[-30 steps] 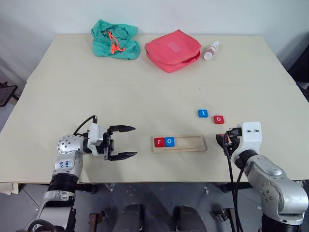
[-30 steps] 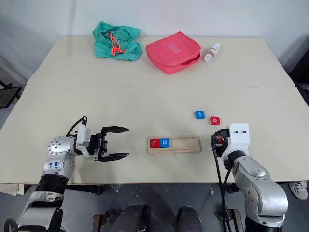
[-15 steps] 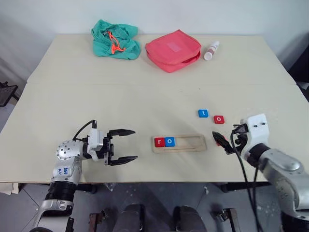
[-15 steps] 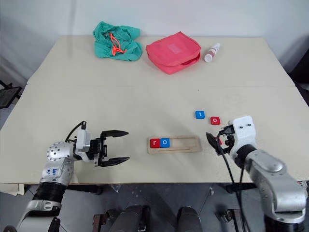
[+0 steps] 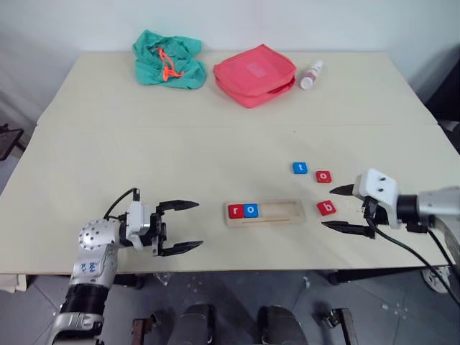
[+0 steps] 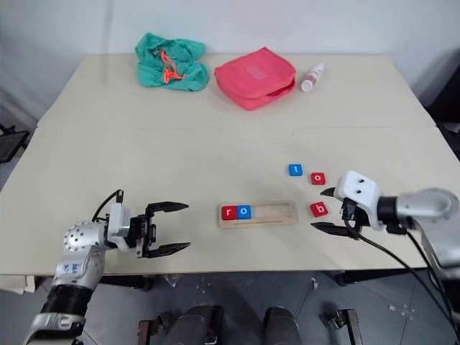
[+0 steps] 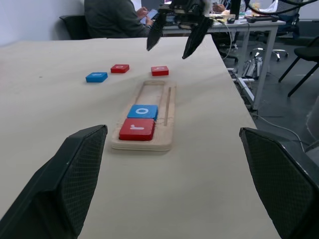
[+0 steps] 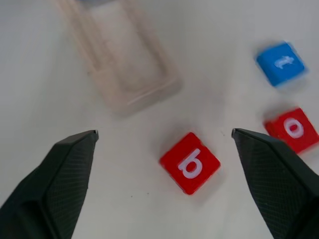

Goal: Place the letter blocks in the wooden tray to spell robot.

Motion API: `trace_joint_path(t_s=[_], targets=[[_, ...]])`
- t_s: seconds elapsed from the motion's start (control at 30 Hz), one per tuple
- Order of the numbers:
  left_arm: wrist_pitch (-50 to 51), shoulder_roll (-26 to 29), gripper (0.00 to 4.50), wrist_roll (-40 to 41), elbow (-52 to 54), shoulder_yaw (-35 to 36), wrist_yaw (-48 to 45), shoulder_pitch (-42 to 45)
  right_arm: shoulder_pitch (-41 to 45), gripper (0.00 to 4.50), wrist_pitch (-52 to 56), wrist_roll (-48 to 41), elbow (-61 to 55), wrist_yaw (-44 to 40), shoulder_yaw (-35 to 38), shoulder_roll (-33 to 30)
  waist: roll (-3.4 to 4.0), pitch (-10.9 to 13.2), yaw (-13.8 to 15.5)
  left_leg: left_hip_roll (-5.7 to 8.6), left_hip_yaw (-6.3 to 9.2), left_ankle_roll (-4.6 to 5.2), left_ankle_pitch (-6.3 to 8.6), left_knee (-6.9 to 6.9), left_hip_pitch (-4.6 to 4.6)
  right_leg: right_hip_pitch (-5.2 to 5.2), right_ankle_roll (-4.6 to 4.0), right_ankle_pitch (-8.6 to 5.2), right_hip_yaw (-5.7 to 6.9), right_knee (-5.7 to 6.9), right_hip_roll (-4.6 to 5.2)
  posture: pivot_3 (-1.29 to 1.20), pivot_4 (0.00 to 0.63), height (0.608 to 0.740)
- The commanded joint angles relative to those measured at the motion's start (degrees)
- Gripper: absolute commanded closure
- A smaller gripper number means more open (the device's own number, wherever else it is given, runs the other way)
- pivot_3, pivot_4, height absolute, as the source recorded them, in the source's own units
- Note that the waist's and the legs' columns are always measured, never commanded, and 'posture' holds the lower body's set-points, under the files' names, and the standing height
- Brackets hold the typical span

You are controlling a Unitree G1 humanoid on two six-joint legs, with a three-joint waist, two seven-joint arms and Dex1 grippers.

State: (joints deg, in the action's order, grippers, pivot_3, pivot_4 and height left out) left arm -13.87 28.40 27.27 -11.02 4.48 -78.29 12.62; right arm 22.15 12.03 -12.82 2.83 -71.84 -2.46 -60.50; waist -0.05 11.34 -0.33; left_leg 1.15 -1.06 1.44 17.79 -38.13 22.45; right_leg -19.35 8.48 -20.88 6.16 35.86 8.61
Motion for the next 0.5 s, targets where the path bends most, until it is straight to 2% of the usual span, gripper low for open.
trace_joint_path(t_s=[0.03, 0.33, 0.43, 0.5], targets=[[-0.1, 1.2, 0.00, 1.2, 3.3, 1.6, 0.8, -1.7, 5.0, 0.02, -9.0, 4.0, 7.6, -5.8, -3.6, 0.3, 0.00, 0.0, 0.1, -0.06, 0.01, 0.00, 0.00, 0.00, 0.00, 0.00, 0.00, 0.00, 0.04, 0.01, -0.03, 0.00, 0.150, 0.740], [0.6, 1.6, 0.00, 1.5, 9.0, 2.5, 4.4, -6.8, 14.7, 0.02, -19.2, 9.6, 21.6, -11.8, -9.9, 5.7, 0.01, 0.0, 0.1, -0.06, 0.09, -0.01, 0.00, -0.04, 0.05, 0.00, 0.00, 0.00, 0.11, 0.00, -0.02, 0.00, 0.150, 0.740], [0.6, 1.7, 0.00, 1.5, 9.5, 2.6, 5.0, -7.4, 15.3, 0.60, -20.0, 10.8, 23.4, -12.3, -10.7, 6.4, 0.00, 0.0, 0.2, -0.06, 0.10, -0.01, 0.00, -0.06, 0.04, 0.01, 0.00, 0.00, 0.11, 0.02, -0.02, 0.00, 0.150, 0.740], [0.5, 1.6, 0.00, 1.4, 9.7, 2.6, 5.4, -7.5, 15.5, 1.26, -20.3, 11.9, 24.4, -11.9, -11.0, 6.8, 0.00, 0.0, 0.3, -0.05, 0.12, -0.01, 0.00, -0.09, 0.04, 0.04, 0.00, 0.00, 0.11, 0.02, -0.01, 0.00, 0.150, 0.740]])
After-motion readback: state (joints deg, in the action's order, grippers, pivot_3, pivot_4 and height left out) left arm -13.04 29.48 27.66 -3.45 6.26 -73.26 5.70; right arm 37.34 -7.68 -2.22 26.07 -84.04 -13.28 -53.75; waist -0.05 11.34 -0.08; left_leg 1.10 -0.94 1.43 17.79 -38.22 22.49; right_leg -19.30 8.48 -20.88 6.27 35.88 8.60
